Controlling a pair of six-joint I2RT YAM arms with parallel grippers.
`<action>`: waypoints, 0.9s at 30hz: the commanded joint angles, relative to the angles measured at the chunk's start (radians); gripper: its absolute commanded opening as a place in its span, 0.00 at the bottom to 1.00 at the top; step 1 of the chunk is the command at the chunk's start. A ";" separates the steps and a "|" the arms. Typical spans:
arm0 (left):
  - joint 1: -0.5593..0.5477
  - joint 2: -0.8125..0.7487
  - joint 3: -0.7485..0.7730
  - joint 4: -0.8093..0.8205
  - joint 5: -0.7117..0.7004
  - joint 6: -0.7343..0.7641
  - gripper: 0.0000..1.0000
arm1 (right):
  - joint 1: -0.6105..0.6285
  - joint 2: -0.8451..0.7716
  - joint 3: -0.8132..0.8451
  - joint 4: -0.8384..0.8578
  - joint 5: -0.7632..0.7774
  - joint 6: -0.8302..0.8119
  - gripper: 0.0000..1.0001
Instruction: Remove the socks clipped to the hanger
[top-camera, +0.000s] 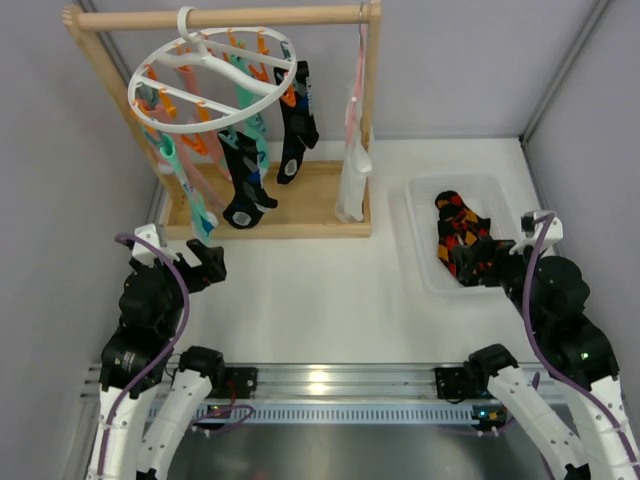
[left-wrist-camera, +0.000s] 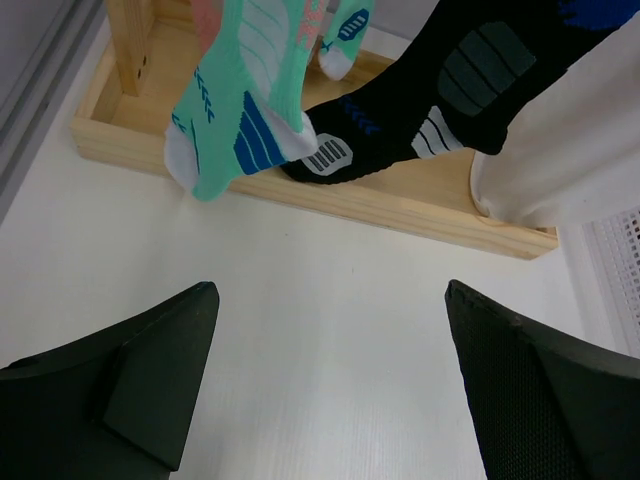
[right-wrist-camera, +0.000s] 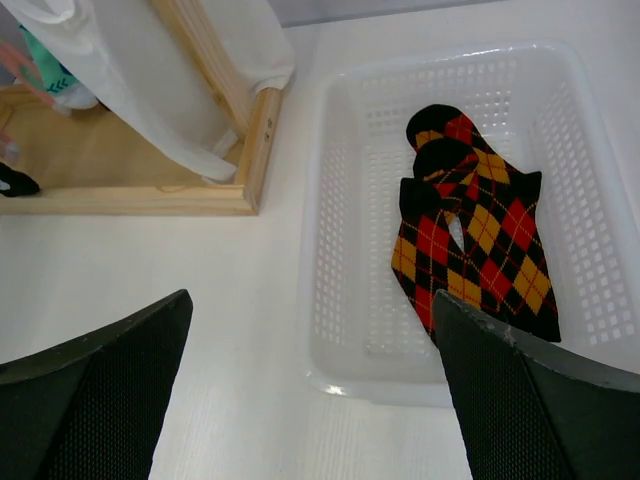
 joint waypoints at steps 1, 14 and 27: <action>-0.003 0.002 -0.006 0.043 -0.025 -0.010 0.99 | 0.000 -0.005 0.016 0.045 0.004 0.005 0.99; -0.003 0.002 -0.006 0.043 -0.035 -0.016 0.99 | 0.000 -0.014 -0.139 0.361 -0.408 0.054 0.99; -0.002 -0.014 -0.008 0.046 0.028 -0.018 0.98 | 0.374 0.553 -0.098 1.037 -0.483 -0.090 0.97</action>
